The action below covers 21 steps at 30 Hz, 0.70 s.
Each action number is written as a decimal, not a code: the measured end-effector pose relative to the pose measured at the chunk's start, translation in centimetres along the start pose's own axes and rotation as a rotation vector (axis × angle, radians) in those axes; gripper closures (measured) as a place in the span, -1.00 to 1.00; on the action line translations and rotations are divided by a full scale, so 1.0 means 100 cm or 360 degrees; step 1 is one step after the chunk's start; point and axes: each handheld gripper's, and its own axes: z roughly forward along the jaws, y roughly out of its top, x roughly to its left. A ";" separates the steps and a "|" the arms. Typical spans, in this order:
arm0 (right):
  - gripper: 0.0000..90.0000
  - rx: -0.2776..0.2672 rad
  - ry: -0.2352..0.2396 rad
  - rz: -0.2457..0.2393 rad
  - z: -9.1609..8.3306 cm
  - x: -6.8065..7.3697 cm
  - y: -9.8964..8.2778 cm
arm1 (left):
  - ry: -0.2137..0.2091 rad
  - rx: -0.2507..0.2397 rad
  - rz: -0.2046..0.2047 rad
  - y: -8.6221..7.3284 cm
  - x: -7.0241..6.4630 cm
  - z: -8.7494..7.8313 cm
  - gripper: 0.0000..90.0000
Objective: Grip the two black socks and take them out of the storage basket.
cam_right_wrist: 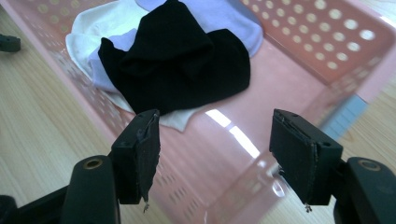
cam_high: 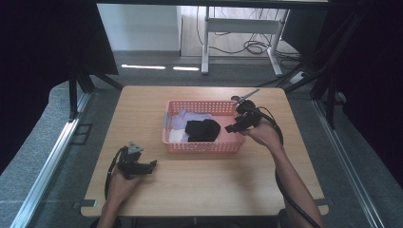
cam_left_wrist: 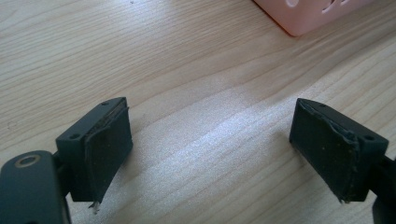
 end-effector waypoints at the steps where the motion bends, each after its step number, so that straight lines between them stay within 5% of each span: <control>1: -0.24 0.0010 0.0010 -0.0006 0.004 0.000 0.002 | 0.0000 0.0000 0.0000 0.000 0.000 0.000 -0.72; 21: -0.36 0.0125 0.0064 -0.0053 0.078 0.011 0.045 | 0.0000 0.0000 0.0000 0.000 0.000 0.000 -0.72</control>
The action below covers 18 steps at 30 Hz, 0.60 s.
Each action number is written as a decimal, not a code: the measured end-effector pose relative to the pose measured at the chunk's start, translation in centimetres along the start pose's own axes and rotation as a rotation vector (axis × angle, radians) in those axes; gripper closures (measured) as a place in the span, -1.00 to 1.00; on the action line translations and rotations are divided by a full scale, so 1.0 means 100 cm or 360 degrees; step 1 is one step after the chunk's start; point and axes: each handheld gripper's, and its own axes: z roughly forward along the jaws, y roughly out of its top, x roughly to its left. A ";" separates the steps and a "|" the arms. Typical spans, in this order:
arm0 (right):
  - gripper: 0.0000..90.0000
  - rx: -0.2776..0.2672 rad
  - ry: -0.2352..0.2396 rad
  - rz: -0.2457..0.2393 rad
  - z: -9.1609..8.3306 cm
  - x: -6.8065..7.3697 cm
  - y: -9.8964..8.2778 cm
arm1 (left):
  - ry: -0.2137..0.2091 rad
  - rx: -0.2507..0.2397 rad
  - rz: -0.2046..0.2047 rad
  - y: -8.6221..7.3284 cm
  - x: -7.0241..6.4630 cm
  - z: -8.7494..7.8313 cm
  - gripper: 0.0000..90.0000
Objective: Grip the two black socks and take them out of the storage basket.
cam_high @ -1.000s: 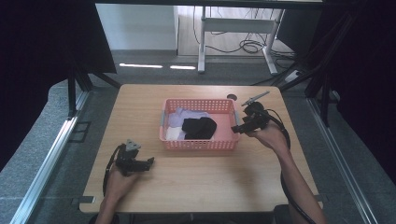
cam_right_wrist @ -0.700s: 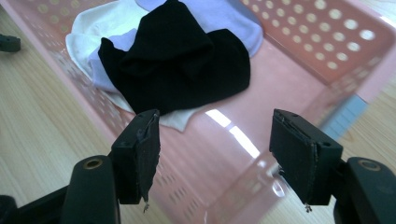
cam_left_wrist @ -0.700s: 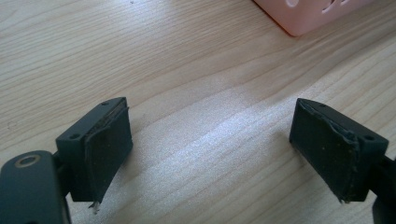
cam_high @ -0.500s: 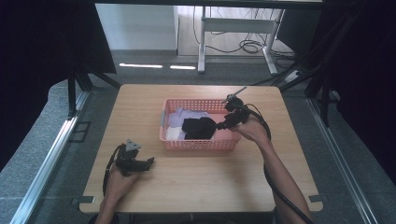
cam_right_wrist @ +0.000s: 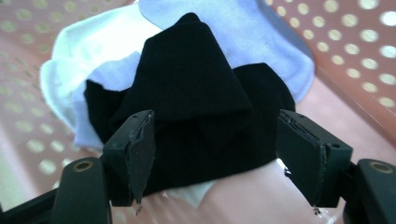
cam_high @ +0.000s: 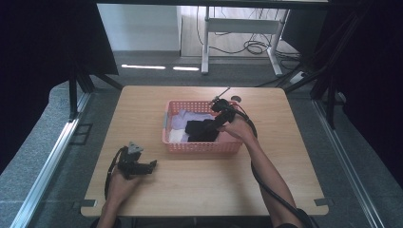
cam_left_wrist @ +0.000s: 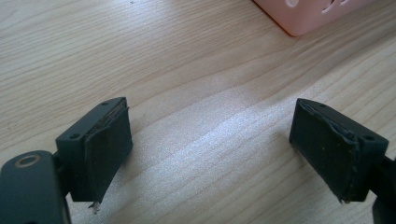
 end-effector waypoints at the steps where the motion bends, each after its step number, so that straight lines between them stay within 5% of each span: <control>1: -0.37 0.0019 -0.0009 0.0002 0.005 0.000 0.003 | 0.0000 -0.0001 -0.0001 0.000 0.000 0.000 -0.72; 7: -0.27 0.0081 -0.0016 0.0002 0.025 -0.002 0.012 | 0.0001 0.0002 0.0002 0.000 0.000 0.000 -0.72; 14: 0.77 0.0096 -0.0022 -0.0095 0.031 0.002 0.012 | 0.0001 0.0001 0.0003 0.000 0.000 0.000 -0.72; 18: 0.91 0.0046 0.0005 -0.0097 0.021 0.007 0.015 | 0.0001 0.0002 0.0003 0.000 0.000 0.000 -0.72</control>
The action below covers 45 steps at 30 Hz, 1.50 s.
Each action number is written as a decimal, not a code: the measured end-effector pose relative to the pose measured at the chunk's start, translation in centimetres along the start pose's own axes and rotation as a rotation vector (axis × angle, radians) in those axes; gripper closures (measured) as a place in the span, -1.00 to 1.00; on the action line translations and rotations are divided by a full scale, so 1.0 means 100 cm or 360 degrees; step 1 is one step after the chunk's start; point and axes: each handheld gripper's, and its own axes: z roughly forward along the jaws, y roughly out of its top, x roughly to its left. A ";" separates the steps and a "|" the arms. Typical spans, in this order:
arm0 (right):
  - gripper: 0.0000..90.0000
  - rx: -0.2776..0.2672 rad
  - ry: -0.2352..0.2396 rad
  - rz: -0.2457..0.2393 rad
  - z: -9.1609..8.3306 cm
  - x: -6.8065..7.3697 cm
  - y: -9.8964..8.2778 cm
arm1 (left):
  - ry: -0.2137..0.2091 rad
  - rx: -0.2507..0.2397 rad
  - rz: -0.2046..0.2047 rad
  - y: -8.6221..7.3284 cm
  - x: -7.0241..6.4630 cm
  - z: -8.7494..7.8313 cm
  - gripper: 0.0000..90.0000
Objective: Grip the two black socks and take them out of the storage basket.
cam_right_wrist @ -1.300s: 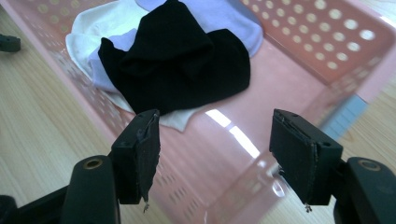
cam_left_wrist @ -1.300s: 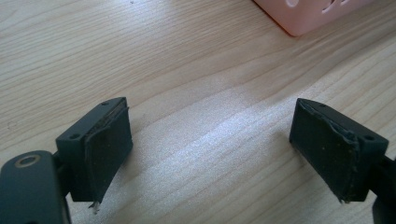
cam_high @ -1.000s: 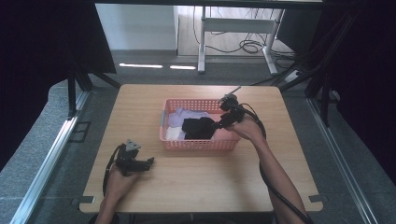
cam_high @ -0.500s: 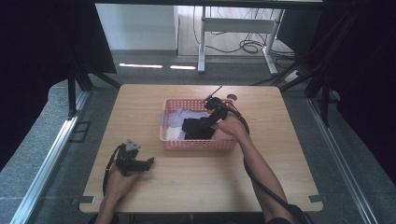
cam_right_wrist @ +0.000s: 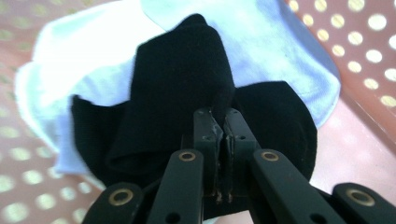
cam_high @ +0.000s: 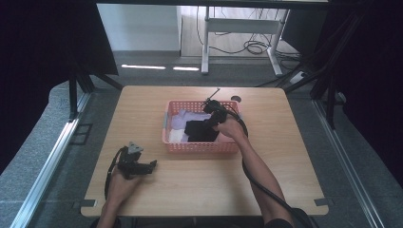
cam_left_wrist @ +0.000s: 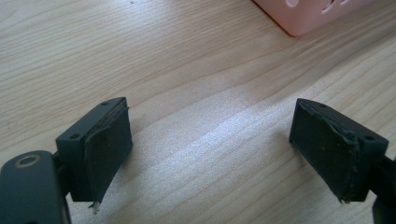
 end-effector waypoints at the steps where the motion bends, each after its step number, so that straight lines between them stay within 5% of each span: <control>1: 0.91 0.0001 -0.0003 -0.0011 -0.002 0.001 0.001 | -0.0001 0.0000 0.0000 0.000 0.000 0.000 -0.72; 28: 0.91 -0.0257 -0.0094 -0.0120 -0.103 0.016 0.018 | 0.0000 -0.0010 -0.0007 0.000 0.000 0.000 -0.72; 45: 0.91 -0.0388 -0.0179 -0.0045 -0.164 0.006 0.007 | -0.0001 -0.0004 -0.0005 0.000 0.000 0.000 -0.72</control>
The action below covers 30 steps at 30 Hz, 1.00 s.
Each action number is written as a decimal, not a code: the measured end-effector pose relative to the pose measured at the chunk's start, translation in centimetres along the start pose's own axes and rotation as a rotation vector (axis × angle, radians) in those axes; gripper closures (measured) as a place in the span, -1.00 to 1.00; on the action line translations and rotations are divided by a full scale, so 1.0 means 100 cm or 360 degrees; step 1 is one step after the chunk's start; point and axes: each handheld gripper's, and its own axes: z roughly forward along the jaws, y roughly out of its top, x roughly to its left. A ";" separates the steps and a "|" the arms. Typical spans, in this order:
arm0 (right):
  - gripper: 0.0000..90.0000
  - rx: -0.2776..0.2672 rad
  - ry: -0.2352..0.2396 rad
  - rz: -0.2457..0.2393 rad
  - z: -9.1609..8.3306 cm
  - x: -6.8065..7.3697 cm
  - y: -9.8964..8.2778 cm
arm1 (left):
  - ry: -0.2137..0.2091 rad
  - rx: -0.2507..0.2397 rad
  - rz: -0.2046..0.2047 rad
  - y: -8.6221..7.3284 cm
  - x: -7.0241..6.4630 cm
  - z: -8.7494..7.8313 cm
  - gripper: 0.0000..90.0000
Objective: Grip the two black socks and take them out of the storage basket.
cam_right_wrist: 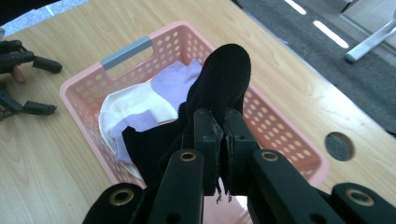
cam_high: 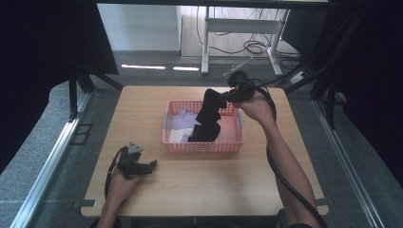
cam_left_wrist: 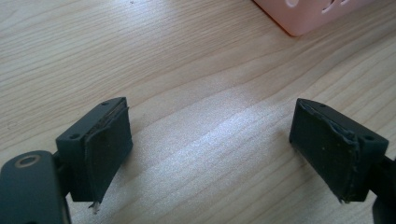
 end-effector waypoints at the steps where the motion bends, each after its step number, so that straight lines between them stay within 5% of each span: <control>1: 0.91 -0.0010 -0.0005 0.0003 -0.004 -0.001 0.001 | 0.0000 0.0000 0.0000 0.000 0.000 0.000 -0.72; 17: 0.91 -0.0092 -0.0133 0.0068 -0.065 -0.023 -0.004 | -0.0003 0.0003 0.0000 0.000 0.000 0.000 -0.72; 30: 0.91 -0.0109 -0.0311 0.0229 -0.112 -0.056 -0.041 | -0.0001 0.0005 0.0006 0.000 0.000 0.000 -0.72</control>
